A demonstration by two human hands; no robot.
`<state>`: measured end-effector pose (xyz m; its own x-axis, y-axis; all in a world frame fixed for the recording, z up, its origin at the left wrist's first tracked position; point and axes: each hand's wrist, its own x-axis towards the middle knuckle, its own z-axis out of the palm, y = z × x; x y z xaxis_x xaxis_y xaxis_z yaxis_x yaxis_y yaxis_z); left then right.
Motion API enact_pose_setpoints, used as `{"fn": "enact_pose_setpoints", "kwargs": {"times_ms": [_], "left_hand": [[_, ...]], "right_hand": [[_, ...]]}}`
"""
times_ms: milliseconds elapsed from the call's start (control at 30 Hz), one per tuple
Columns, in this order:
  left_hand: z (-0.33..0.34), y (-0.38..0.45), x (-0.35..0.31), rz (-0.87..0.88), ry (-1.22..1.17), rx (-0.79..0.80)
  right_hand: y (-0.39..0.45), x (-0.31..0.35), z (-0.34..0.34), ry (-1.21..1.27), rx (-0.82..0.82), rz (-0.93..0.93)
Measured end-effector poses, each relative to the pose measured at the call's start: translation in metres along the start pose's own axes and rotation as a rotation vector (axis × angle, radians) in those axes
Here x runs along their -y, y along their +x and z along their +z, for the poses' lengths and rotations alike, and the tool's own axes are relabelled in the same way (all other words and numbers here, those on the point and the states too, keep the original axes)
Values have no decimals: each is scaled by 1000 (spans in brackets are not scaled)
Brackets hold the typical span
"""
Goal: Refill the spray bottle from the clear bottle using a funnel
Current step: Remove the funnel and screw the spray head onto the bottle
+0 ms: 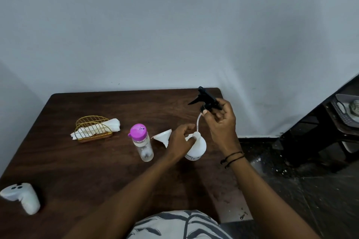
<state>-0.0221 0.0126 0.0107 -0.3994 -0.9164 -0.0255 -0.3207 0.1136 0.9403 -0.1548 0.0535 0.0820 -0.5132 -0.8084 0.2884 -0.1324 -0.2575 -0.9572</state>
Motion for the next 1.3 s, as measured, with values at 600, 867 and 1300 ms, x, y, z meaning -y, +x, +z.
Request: {"fn": "enact_pose_setpoints", "kwargs": {"times_ms": [600, 867, 1300], "left_hand": [[18, -3, 18, 26, 15, -40], [24, -5, 24, -89, 24, -48], [36, -15, 26, -62, -133, -149]], "right_hand": [[-24, -54, -13, -421, 204, 165], [-9, -39, -4, -831, 482, 102], [12, -30, 4, -1019, 641, 183]]}}
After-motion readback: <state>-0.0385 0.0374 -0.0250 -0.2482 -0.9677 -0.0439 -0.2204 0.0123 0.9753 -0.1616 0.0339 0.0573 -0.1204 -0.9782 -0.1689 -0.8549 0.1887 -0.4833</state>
